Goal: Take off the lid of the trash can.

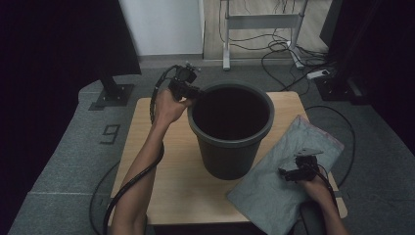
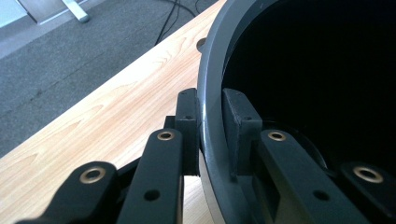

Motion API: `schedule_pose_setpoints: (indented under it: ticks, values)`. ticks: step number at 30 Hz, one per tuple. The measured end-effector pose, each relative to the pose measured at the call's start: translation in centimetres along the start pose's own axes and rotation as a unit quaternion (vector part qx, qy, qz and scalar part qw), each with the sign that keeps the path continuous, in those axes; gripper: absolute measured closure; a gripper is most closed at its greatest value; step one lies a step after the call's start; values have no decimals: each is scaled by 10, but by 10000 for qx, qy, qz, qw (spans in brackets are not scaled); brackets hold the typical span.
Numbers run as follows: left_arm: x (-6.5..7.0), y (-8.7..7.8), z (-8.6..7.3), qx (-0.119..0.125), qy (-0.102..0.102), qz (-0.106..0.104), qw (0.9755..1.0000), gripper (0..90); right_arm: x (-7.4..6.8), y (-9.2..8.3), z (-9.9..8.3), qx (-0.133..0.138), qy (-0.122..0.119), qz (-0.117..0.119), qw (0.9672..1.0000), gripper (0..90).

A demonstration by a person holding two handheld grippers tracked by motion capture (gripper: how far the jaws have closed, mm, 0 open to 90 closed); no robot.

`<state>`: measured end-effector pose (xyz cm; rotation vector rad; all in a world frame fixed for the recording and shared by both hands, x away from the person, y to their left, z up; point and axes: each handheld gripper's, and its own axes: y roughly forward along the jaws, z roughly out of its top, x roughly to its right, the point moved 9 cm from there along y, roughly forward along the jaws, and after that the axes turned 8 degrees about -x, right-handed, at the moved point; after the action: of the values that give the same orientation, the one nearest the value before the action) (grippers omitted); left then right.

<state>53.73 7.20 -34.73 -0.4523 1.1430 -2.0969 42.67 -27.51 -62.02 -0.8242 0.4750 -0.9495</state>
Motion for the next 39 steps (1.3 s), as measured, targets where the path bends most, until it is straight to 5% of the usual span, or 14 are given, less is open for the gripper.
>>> schedule_pose_setpoints:
  ticks: [18,23,28,39]
  values:
    - [0,-1,2,68,-189,50,9998,776,0,0,0,1,-1,-1,10000,0]
    - [-1,-11,8,405,-323,-102,9986,771,0,0,0,-1,0,0,10000,0]
    - [2,-20,12,393,-320,-98,9987,783,0,0,0,0,0,0,10000,0]
    - [0,-27,14,484,-731,-696,9937,787,0,0,0,0,0,-1,10000,0]
